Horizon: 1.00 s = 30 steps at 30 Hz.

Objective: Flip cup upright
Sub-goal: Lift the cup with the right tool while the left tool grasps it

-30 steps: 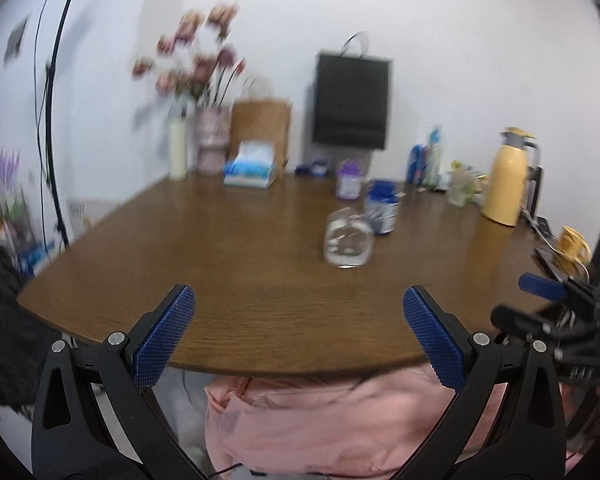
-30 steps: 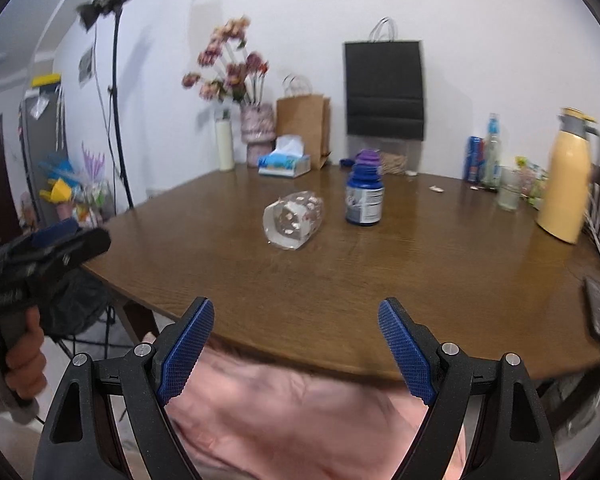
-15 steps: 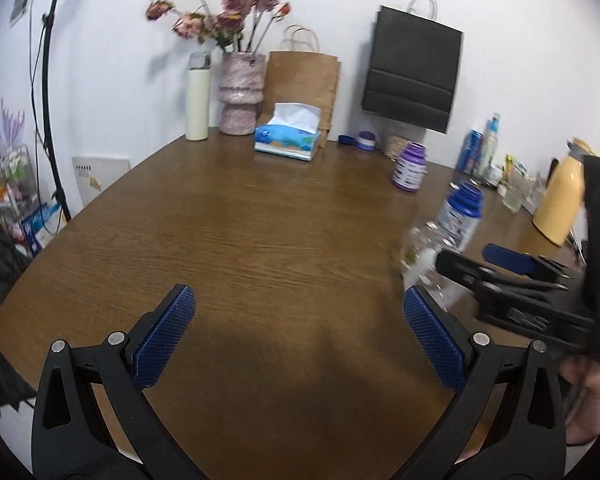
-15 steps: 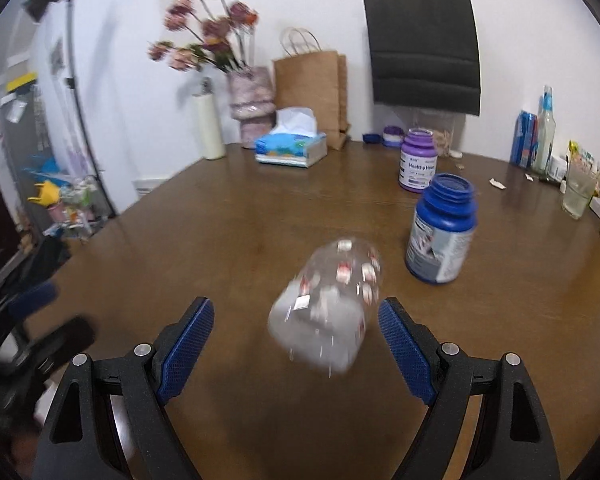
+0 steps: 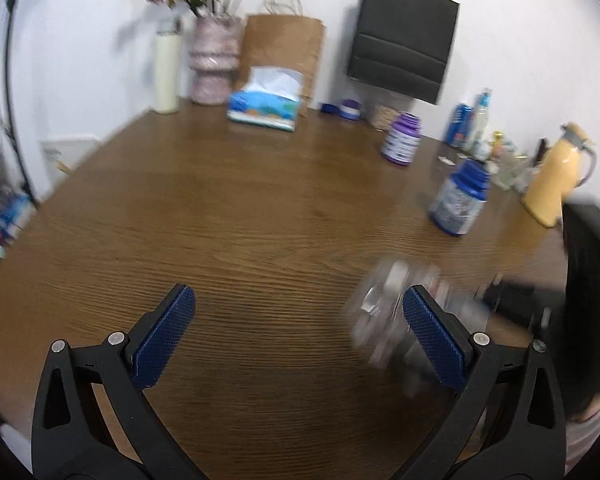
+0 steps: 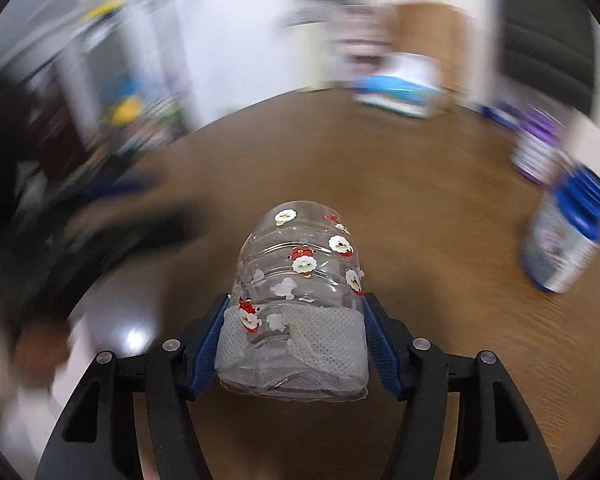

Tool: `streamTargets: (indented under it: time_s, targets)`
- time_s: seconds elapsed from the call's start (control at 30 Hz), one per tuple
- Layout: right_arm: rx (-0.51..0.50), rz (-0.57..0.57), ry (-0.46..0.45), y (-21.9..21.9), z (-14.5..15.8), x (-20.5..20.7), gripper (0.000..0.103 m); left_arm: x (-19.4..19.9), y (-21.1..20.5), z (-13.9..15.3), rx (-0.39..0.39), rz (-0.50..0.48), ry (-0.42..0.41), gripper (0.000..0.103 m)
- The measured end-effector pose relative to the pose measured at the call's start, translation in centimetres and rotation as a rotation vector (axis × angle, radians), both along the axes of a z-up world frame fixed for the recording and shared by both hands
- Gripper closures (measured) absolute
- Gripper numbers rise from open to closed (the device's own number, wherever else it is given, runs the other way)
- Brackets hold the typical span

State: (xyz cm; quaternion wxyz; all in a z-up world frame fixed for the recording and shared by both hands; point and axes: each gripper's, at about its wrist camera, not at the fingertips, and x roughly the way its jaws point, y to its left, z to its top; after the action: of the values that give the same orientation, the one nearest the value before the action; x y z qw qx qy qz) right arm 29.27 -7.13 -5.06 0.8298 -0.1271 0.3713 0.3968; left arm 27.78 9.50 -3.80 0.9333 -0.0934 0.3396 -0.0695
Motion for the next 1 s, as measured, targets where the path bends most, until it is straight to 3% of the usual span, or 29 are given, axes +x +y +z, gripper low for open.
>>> streamTargets:
  time_s: [0.1, 0.13, 0.17, 0.27, 0.37, 0.5, 0.67, 0.8, 1.0]
  targets:
    - [-0.066, 0.087, -0.054, 0.2, -0.3, -3.1, 0.035, 1.1, -1.6, -0.3, -0.049, -0.080, 0.036, 0.002]
    - [-0.063, 0.094, -0.052, -0.1, -0.3, -3.4, 0.035, 1.3, -2.2, -0.4, -0.049, -0.097, 0.041, 0.010]
    - [-0.059, 0.094, -0.050, -0.4, -0.5, -3.5, 0.035, 1.5, -3.0, -0.6, -0.038, -0.111, 0.049, 0.025]
    - [-0.045, 0.083, -0.043, -2.0, -0.6, -3.8, 0.034, 1.9, -4.9, -1.1, -0.008, -0.140, 0.065, 0.043]
    - [-0.048, 0.075, -0.049, -3.9, -0.3, -4.6, 0.026, 1.4, -6.4, -0.9, 0.019, -0.172, 0.051, 0.048]
    - [-0.053, -0.001, -0.073, -7.1, 0.0, -4.6, 0.019, 0.8, -7.7, -0.8, 0.067, -0.154, 0.032, 0.048]
    - [-0.066, -0.156, -0.076, -10.3, -0.4, -3.0, 0.018, 0.4, -8.8, -0.7, 0.021, -0.125, 0.033, 0.048]
    - [0.003, -0.273, -0.044, -12.9, -0.3, -2.3, 0.018, 0.7, -9.8, -0.7, 0.058, -0.102, 0.046, 0.047]
    - [0.080, -0.373, -0.040, -15.9, 0.4, -1.5, 0.018, 1.3, -11.3, 0.9, -0.027, -0.172, 0.119, 0.030]
